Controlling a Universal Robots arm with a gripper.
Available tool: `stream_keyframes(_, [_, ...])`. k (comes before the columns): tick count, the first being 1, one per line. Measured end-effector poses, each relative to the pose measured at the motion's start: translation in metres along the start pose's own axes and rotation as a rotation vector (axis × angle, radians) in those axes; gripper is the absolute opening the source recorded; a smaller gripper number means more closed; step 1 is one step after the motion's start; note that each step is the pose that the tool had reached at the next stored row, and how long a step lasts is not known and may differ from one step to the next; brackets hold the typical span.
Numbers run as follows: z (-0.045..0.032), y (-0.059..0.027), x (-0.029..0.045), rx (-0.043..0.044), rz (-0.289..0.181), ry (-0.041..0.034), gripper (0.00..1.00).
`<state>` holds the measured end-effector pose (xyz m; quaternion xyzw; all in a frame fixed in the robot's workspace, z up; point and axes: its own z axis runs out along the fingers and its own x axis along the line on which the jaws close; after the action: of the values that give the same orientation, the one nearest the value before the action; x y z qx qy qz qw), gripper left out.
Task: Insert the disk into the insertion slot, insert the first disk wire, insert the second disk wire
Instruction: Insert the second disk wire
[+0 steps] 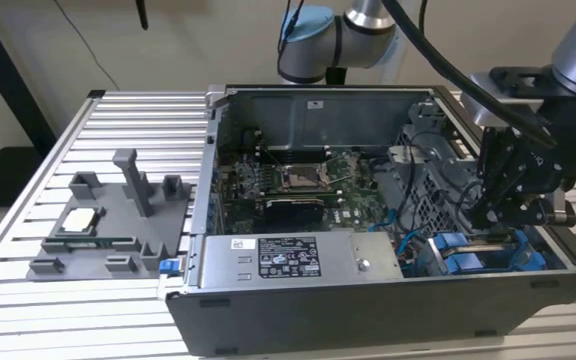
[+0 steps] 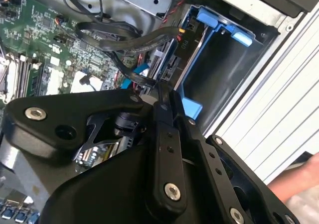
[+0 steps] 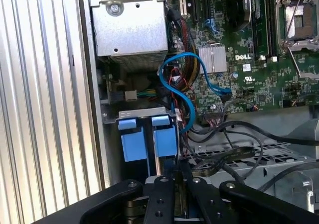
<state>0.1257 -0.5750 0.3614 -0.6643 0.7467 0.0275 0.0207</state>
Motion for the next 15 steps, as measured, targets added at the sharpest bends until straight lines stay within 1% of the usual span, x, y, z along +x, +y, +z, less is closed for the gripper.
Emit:
stream_keyframes(7, [0.0011,0.0000,-0.0001,0.0038,0.000,0.0006,0.16])
stream_keyframes(12, [0.0011,0.0000,-0.0002,0.0041,0.000,0.0009,0.16])
stream_keyframes(15, [0.0018,0.0001,-0.0009,0.0059,-0.001,0.0007,0.16])
